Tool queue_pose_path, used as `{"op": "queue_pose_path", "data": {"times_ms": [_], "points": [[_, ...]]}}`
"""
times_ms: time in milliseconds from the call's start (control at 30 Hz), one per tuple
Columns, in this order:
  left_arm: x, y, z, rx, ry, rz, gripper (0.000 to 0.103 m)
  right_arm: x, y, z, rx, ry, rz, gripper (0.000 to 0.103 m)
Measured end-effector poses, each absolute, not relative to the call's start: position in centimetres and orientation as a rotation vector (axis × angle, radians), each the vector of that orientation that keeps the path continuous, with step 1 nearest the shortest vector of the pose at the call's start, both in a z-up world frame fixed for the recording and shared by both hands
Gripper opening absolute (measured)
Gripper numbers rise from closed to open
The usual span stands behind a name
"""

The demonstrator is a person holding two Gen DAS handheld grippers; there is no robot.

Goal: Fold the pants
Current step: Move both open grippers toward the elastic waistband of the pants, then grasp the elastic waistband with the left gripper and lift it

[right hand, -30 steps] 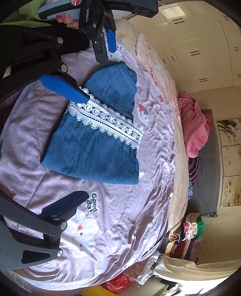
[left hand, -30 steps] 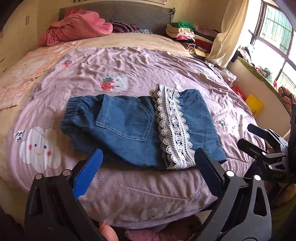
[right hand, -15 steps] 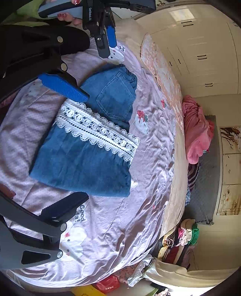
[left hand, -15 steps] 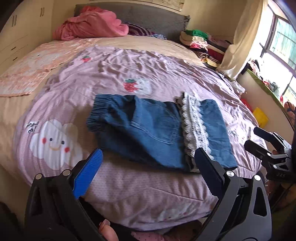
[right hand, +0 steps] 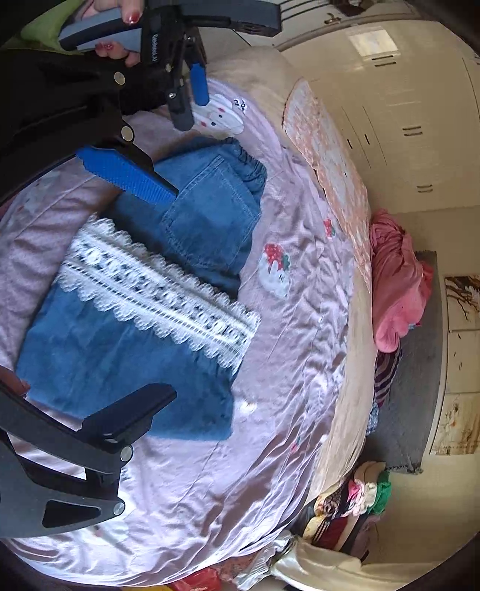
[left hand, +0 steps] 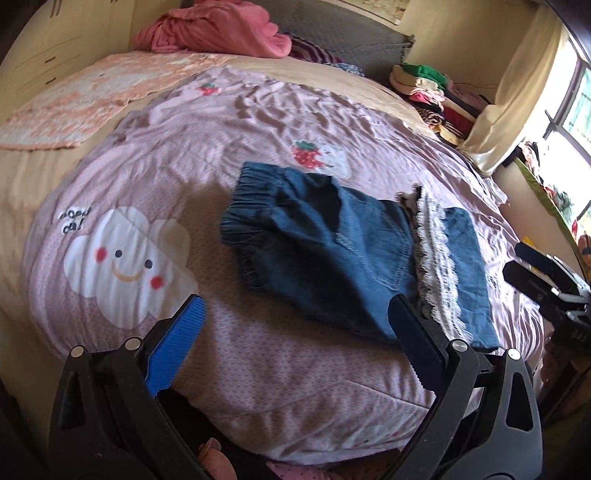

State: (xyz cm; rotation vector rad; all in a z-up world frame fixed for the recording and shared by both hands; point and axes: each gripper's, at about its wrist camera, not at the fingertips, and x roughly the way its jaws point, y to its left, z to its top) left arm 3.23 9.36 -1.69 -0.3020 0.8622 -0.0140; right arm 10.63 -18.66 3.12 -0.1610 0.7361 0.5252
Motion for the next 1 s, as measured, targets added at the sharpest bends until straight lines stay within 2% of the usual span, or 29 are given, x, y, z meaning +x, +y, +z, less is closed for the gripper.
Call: {"op": "queue_pose_path", "data": {"times_ms": [567, 733, 900, 1000], "points": [[5.0, 12.6, -4.8, -0.611, 0.904, -0.113, 0.093, 18.7, -9.2, 3.4, -0.291, 0.819, 0.797, 0.097], [6.5, 13.5, -5.9, -0.703, 0.912, -0.108, 0.08, 21.0, -6.1, 2.3, -0.313, 0.888, 0.882, 0.097], [7.6, 13.3, -6.6, -0.698, 0.926, -0.117, 0.053, 22.2, -2.7, 1.0, -0.376, 0.944, 0.963, 0.097], [7.9, 13.0, -7.2, -0.67, 0.939, -0.11, 0.053, 22.8, -0.8, -0.1, -0.411, 0.982, 0.995, 0.096]]}}
